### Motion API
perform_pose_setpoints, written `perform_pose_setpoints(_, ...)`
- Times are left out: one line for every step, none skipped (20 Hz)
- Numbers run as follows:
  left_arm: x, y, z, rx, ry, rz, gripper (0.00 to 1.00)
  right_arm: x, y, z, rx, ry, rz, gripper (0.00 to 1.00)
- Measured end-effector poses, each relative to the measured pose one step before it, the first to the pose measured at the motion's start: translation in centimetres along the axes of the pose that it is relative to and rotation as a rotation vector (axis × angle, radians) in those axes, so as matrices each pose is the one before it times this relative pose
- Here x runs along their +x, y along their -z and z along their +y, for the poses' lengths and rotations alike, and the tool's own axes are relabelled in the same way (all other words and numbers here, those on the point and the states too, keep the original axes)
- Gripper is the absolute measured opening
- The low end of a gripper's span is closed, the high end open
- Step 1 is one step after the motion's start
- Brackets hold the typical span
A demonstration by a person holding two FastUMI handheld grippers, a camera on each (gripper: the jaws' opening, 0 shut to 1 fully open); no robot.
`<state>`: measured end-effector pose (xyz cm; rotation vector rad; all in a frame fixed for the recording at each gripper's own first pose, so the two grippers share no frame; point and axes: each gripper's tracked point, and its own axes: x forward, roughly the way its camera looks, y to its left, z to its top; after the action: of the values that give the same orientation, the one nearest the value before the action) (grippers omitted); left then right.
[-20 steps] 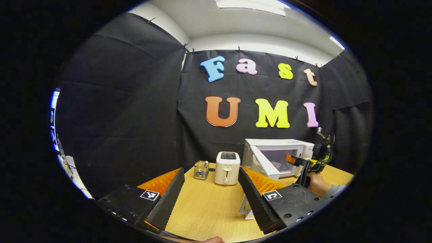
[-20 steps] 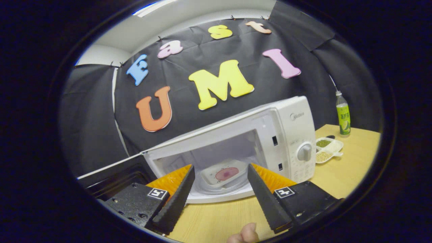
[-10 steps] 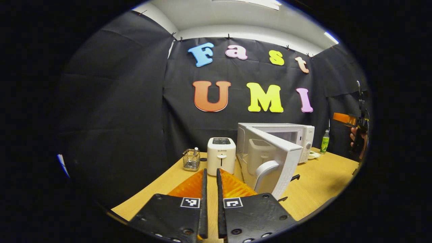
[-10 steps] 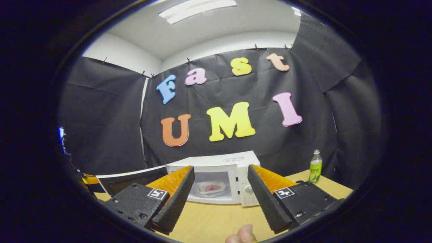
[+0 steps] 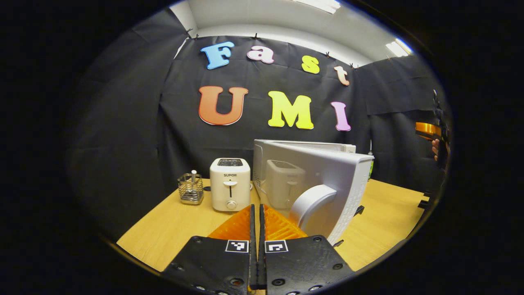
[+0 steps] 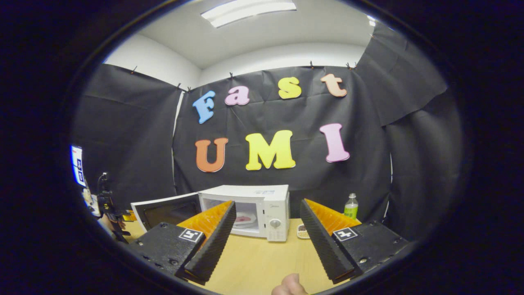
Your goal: Open the microwave oven with the left hand, put the food in, and close the microwave oven.
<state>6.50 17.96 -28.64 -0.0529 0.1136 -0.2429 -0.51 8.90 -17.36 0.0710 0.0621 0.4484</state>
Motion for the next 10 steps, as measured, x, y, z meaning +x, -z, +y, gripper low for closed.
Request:
perform_pose_setpoints(0.408,0.206,-0.787,-0.00653,0.02796,-0.00277,0.00,-0.519,-0.057,-0.418,0.00234,0.00974,0.00133,0.91)
perform_pose_setpoints(0.511,0.519,-0.776,-0.01321,0.02725,0.00872,0.00,-0.427,0.022,-0.138,-0.00352,0.00069,0.01091,1.00)
perform_pose_setpoints(0.553,0.669,-0.837,-0.01357,0.02556,0.01775,0.00,-0.477,0.214,-0.326,-0.00725,0.00070,0.01635,1.00)
perform_pose_setpoints(0.540,0.368,-0.859,-0.00580,0.02233,0.00461,0.00,-0.499,0.050,-0.434,-0.00219,0.00392,0.01724,0.91)
perform_pose_setpoints(0.653,0.197,-0.770,-0.00418,0.01969,0.00492,0.00,-0.608,-0.219,-0.407,0.00317,0.00045,0.00262,0.91)
perform_pose_setpoints(0.591,0.062,-0.792,-0.00835,0.01877,0.00473,0.00,-0.481,-0.523,-0.417,0.00879,0.00491,-0.00892,1.00)
perform_pose_setpoints(0.604,-0.137,-1.054,0.00395,0.01901,-0.00376,0.00,-0.453,-0.195,-0.694,0.00738,0.01052,-0.00008,1.00)
perform_pose_setpoints(0.609,-0.196,-0.959,0.00858,0.02083,-0.00709,0.00,-0.428,0.079,-0.715,-0.00304,0.01001,0.00779,1.00)
perform_pose_setpoints(0.771,0.203,-1.059,0.00211,0.02468,0.00456,0.00,-0.356,0.117,-0.443,-0.00390,-0.00068,0.01293,0.91)
perform_pose_setpoints(0.735,0.084,-1.090,0.00724,0.01806,0.00486,0.00,-1.136,0.228,-0.286,0.00560,-0.00417,0.01003,0.91)
